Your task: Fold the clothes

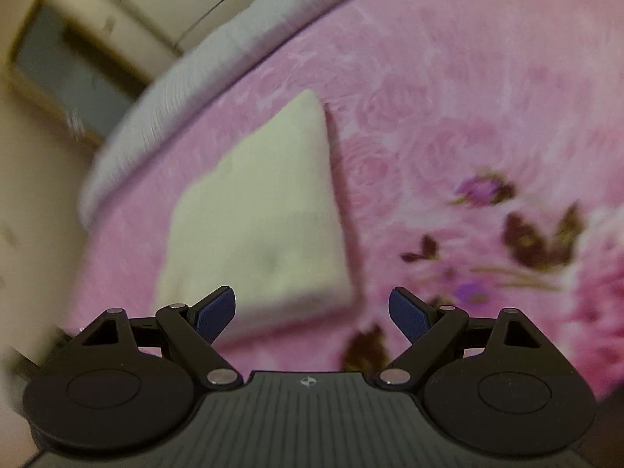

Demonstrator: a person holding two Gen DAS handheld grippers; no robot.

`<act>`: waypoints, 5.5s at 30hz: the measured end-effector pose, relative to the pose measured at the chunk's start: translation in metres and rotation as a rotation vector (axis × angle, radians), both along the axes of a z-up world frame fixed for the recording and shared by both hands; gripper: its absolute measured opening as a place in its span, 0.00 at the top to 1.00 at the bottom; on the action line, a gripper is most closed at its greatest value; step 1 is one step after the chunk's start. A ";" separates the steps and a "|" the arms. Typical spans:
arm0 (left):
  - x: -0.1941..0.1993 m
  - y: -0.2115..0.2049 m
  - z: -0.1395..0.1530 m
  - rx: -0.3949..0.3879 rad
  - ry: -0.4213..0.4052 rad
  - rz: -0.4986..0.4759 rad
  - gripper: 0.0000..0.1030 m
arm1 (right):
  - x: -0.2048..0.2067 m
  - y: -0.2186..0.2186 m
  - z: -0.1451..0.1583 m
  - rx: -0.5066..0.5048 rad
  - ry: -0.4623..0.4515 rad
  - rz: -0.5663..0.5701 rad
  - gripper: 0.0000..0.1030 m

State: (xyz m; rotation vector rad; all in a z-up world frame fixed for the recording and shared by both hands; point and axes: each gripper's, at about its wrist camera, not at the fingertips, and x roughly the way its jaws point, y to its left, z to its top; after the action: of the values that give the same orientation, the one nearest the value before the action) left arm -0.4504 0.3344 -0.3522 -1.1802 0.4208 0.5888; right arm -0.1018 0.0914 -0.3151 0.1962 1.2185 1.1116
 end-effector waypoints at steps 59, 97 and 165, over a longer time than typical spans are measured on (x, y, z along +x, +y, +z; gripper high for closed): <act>-0.382 0.115 0.212 -0.167 -0.032 0.358 0.55 | -0.324 0.306 0.161 0.019 0.441 0.695 0.57; -0.664 0.379 0.046 -0.120 0.015 0.238 0.37 | -0.614 0.495 0.009 -0.158 0.148 0.518 0.35; -0.339 0.078 0.335 0.182 0.638 0.698 0.37 | -0.467 0.370 0.258 -0.042 -0.518 1.167 0.14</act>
State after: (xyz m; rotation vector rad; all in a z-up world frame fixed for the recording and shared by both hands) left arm -0.7891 0.4119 -0.0172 -0.9271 0.4718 1.5970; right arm -0.5687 0.4614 -0.0575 -0.9026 0.8306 1.9548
